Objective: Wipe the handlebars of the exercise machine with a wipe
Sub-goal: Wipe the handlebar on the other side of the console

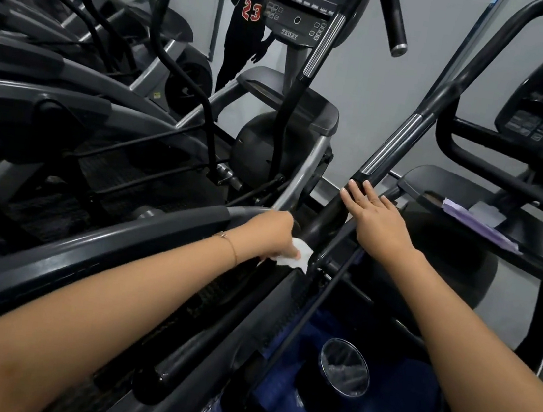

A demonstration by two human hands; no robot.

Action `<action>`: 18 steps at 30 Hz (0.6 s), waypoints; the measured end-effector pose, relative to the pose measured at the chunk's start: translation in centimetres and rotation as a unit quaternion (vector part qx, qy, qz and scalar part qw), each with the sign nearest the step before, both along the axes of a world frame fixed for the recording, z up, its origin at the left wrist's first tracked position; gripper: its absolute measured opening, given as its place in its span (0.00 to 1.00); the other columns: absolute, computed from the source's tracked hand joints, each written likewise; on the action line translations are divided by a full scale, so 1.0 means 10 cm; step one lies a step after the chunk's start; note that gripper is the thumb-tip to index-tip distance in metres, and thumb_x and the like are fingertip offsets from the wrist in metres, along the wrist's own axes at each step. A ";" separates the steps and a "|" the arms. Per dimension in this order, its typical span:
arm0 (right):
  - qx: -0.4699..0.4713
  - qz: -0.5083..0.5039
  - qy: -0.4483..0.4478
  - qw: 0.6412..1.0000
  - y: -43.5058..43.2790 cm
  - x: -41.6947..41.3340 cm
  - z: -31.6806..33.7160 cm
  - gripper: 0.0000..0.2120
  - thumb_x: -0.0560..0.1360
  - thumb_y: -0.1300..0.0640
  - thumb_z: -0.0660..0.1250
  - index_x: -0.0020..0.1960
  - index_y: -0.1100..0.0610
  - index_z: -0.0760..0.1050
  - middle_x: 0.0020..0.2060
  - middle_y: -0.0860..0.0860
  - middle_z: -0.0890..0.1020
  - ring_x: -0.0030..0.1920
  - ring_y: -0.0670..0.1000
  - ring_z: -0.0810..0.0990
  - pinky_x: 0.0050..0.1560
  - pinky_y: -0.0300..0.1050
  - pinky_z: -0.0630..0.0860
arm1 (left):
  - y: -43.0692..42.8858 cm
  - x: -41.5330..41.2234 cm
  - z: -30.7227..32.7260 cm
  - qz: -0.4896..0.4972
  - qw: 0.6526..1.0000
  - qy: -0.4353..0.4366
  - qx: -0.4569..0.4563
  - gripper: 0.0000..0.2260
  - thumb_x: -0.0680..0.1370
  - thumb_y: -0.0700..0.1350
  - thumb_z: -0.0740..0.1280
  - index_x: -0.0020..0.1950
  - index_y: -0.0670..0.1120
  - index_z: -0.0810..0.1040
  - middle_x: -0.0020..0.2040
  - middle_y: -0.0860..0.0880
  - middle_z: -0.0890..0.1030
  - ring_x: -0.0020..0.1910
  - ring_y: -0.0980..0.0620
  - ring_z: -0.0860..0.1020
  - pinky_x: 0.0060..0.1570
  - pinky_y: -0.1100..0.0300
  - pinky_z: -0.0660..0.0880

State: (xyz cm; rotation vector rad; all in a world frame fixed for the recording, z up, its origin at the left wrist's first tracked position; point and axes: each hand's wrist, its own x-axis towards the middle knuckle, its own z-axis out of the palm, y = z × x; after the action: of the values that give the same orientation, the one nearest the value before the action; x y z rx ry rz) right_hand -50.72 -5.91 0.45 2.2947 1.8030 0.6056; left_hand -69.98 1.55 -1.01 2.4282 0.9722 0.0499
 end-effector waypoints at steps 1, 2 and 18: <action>0.004 0.000 0.003 1.000 0.00 0.00 -0.01 0.35 0.76 0.70 0.53 0.77 0.51 0.46 0.76 0.49 0.46 0.76 0.52 0.44 0.74 0.51 0.50 | -0.02 -0.03 -0.01 0.002 1.000 0.006 0.004 0.17 0.75 0.51 0.67 0.55 0.38 0.78 0.48 0.41 0.82 0.49 0.44 0.81 0.42 0.57 0.74; 0.006 0.001 0.005 1.000 0.00 0.00 -0.02 0.35 0.75 0.70 0.53 0.77 0.51 0.46 0.76 0.49 0.47 0.76 0.52 0.44 0.74 0.51 0.50 | -0.02 -0.04 -0.01 0.002 1.000 0.009 0.008 0.19 0.75 0.51 0.68 0.57 0.36 0.77 0.50 0.41 0.82 0.49 0.44 0.81 0.44 0.56 0.75; -0.016 0.048 -0.018 0.999 -0.09 -0.39 -0.14 0.35 0.74 0.69 0.53 0.76 0.57 0.42 0.76 0.54 0.43 0.76 0.53 0.44 0.74 0.50 0.44 | 0.10 -0.07 -0.17 0.100 0.963 -0.111 -0.224 0.18 0.74 0.49 0.71 0.59 0.40 0.77 0.31 0.50 0.71 0.26 0.56 0.67 0.25 0.67 0.66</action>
State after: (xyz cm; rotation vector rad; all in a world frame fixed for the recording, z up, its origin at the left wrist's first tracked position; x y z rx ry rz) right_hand -54.65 -6.78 -0.92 2.1734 1.9001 0.6244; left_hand -70.69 2.50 -2.70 1.8641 0.9986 0.1517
